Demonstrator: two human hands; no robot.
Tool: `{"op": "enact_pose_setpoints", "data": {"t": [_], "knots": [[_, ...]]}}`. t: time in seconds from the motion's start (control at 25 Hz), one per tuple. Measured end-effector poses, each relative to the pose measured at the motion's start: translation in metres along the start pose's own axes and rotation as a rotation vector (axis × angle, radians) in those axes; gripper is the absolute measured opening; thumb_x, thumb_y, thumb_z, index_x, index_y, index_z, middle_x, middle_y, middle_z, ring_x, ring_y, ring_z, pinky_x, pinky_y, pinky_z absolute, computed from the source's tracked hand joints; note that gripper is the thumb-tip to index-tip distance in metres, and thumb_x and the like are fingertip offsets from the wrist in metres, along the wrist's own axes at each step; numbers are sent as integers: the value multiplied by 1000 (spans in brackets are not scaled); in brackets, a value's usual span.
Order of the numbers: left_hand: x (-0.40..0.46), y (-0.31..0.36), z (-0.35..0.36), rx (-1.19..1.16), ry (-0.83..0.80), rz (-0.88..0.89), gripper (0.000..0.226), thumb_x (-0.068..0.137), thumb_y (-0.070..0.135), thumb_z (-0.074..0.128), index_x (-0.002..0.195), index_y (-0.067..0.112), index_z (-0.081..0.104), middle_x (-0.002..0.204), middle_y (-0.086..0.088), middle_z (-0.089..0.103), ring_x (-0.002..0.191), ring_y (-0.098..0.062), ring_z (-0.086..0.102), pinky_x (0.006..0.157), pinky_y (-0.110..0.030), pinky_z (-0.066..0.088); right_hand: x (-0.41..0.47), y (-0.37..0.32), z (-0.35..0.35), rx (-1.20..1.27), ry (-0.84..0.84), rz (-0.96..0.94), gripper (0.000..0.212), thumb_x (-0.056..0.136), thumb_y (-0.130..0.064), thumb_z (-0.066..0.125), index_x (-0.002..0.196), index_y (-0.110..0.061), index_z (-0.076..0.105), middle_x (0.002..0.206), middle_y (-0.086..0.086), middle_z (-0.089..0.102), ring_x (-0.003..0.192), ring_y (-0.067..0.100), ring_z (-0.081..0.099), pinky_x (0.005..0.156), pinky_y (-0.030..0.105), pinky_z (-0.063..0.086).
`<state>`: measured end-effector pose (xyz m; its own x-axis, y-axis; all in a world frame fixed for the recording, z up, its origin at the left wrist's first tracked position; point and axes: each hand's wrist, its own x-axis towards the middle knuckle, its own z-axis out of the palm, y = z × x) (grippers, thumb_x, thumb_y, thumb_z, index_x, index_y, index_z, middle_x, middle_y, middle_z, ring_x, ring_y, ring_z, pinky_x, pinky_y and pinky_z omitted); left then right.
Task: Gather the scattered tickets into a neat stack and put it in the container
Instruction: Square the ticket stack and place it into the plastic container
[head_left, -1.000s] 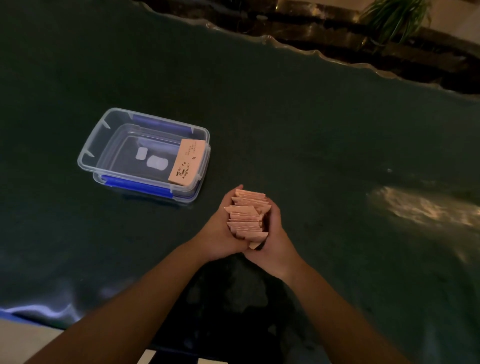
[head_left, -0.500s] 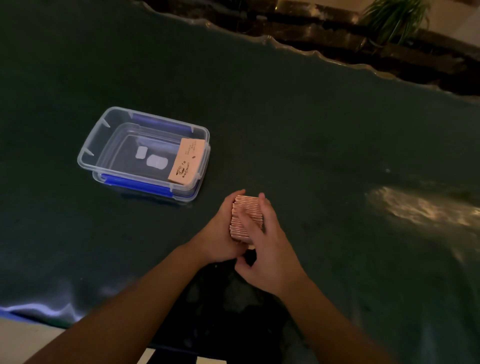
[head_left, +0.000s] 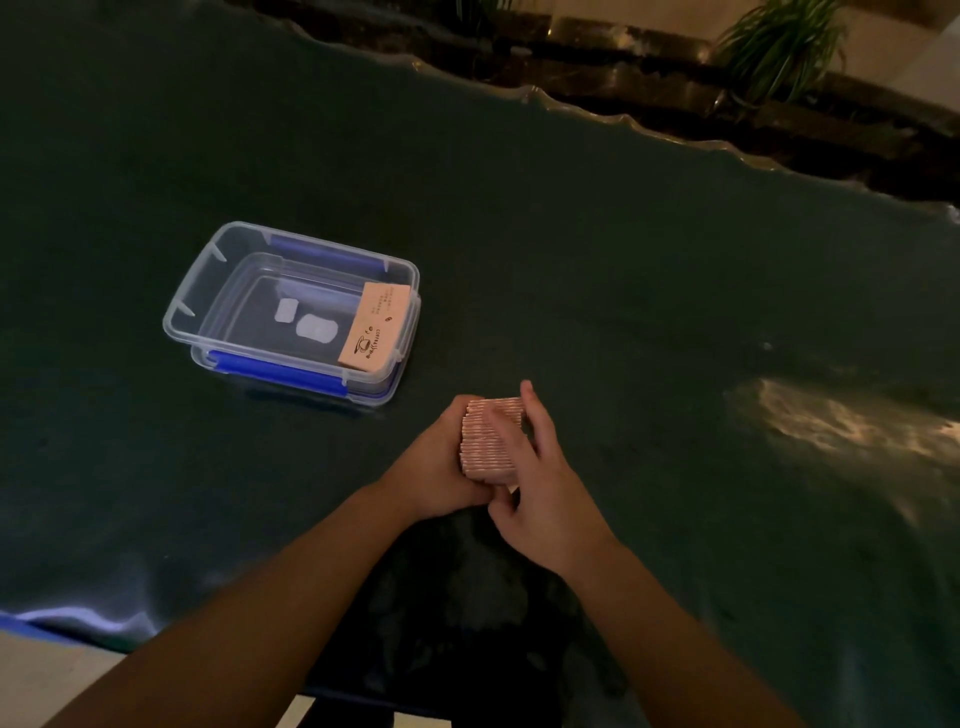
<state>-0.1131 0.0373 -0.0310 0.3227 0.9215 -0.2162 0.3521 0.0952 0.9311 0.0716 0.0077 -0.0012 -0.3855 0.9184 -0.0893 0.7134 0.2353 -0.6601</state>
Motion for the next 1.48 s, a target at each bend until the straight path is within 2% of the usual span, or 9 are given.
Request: {"op": "enact_pose_setpoints", "data": {"t": [0.08, 0.2, 0.44, 0.6, 0.8, 0.96, 1.2, 1.36, 1.48], "knots": [[-1, 1, -4, -6, 16, -41, 92, 61, 13, 96, 136, 31, 45, 123, 15, 66, 113, 7, 62, 87, -11, 49, -2, 4, 2, 222, 65, 77, 112, 85, -11, 79, 164, -51, 10, 179, -10, -5, 153, 2, 37, 109, 18, 47], [-6, 1, -8, -142, 75, -115, 92, 59, 1, 96, 132, 34, 50, 123, 11, 68, 114, 6, 63, 85, -10, 50, -7, 15, 5, 562, 121, 344, 119, 80, -28, 87, 168, -40, 7, 177, 3, 16, 159, 15, 29, 126, 43, 36], [-11, 15, 4, -545, 163, -247, 101, 48, 11, 91, 140, 9, 50, 129, -20, 67, 120, -33, 65, 102, -58, 52, -10, 21, 16, 958, 9, 524, 119, 68, -10, 89, 155, -58, 22, 155, -3, 56, 131, 12, 66, 108, 43, 56], [-10, 17, -4, -630, 149, -190, 106, 53, 5, 92, 144, 25, 42, 134, -18, 60, 123, -34, 62, 98, -60, 55, -8, 33, 18, 976, 127, 525, 119, 60, -7, 90, 154, -55, 35, 130, -14, 76, 123, 10, 72, 97, 38, 62], [-7, 4, -23, -173, 48, -166, 96, 51, 34, 103, 132, 45, 52, 126, 13, 70, 118, -4, 65, 97, -34, 55, -7, 42, 2, 693, 86, 385, 115, 67, -9, 86, 157, -54, 31, 149, -13, 56, 131, -2, 61, 101, 22, 56], [-1, -7, -20, 185, 90, -136, 105, 50, 52, 97, 138, 48, 42, 135, 23, 55, 124, 10, 49, 106, -28, 42, -2, 49, -6, 353, 32, 244, 107, 77, -18, 79, 162, -48, 21, 150, -21, 34, 131, -15, 46, 100, 3, 42], [0, -26, -13, 326, 38, -171, 138, 56, 44, 95, 158, 41, 3, 160, -4, 34, 147, -22, 32, 119, -53, 32, 1, 59, 11, 161, -84, 235, 115, 85, -25, 78, 167, -43, -1, 169, -9, 19, 150, 15, 37, 120, 41, 46], [8, -27, -11, 435, 22, -143, 139, 60, 44, 94, 159, 36, -3, 162, -6, 29, 150, -28, 26, 121, -54, 22, 10, 65, 19, -81, -101, 216, 116, 85, -40, 68, 168, -32, -12, 179, 0, 6, 165, 23, 1, 131, 62, 3], [12, -28, -11, 452, 5, -133, 140, 63, 48, 90, 159, 34, -10, 163, -6, 28, 151, -27, 23, 122, -50, 8, 12, 70, 18, -74, -119, 230, 119, 86, -38, 70, 167, -30, -17, 180, -2, 4, 165, 19, -5, 129, 61, -10]]}}
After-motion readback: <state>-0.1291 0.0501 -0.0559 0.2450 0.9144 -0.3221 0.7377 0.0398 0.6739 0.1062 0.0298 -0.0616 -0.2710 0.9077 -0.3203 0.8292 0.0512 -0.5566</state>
